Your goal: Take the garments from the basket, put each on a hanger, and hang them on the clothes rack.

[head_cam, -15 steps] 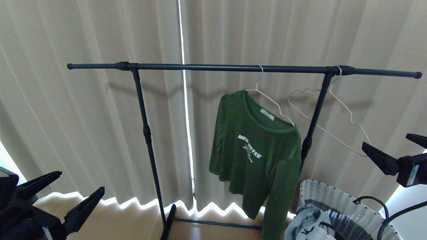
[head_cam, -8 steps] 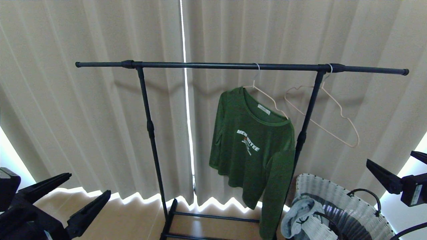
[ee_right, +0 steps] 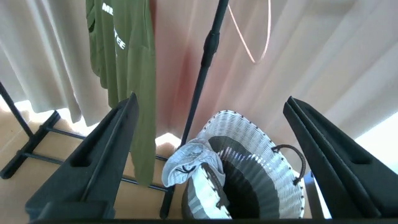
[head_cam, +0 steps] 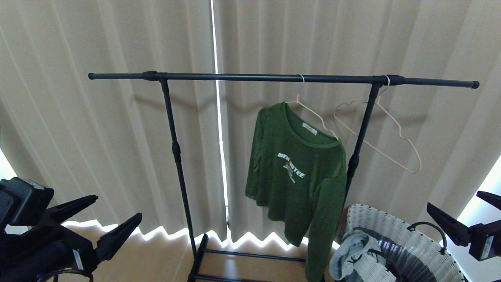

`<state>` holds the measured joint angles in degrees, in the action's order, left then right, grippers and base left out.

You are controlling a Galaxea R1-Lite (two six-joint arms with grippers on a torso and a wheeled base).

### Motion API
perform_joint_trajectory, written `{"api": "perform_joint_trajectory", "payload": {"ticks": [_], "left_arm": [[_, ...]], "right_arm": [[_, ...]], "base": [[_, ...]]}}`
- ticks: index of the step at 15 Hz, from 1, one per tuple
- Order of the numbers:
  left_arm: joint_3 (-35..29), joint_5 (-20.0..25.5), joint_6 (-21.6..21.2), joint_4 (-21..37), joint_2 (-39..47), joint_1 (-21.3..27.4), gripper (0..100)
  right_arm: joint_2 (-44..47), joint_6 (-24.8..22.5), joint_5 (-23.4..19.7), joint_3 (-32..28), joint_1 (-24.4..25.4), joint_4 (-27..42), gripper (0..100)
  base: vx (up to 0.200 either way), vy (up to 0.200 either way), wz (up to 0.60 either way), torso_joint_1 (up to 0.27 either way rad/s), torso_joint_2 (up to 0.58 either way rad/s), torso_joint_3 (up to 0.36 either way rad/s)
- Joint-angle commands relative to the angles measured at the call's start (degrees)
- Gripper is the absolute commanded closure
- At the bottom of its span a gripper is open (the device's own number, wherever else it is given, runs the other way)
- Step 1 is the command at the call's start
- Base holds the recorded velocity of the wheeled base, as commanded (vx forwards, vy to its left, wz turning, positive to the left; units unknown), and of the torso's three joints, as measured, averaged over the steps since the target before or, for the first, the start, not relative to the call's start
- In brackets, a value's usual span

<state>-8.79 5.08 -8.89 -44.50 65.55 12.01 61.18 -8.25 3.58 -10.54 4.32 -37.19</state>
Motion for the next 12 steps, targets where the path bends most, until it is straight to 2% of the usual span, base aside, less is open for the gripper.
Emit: {"api": "perform_joint_trajectory", "payload": {"ticks": [1, 6, 8, 12], "left_arm": [[0.4, 0.0, -0.3, 0.0, 0.6, 0.2, 0], [0.9, 0.0, -0.2, -0.1, 0.4, 2.9, 0], [1.2, 0.0, 0.0, -0.1, 0.1, 3.0, 0], [1.5, 0.0, 0.1, 0.0, -0.4, 3.0, 0]], "right_arm": [[0.2, -0.1, 0.0, 0.3, 0.0, 0.1, 0], [0.1, -1.0, 0.2, 2.3, -2.8, 0.2, 0], [0.0, -3.3, 0.2, 3.5, -3.0, 0.0, 0], [-0.5, -3.3, 0.4, 3.8, -3.0, 0.1, 0]], "base": [[0.0, 0.0, 0.0, 0.0, 0.0, 0.0], [0.0, 0.0, 0.0, 0.0, 0.0, 0.0], [0.0, 0.0, 0.0, 0.0, 0.0, 0.0], [0.0, 0.0, 0.0, 0.0, 0.0, 0.0]]}}
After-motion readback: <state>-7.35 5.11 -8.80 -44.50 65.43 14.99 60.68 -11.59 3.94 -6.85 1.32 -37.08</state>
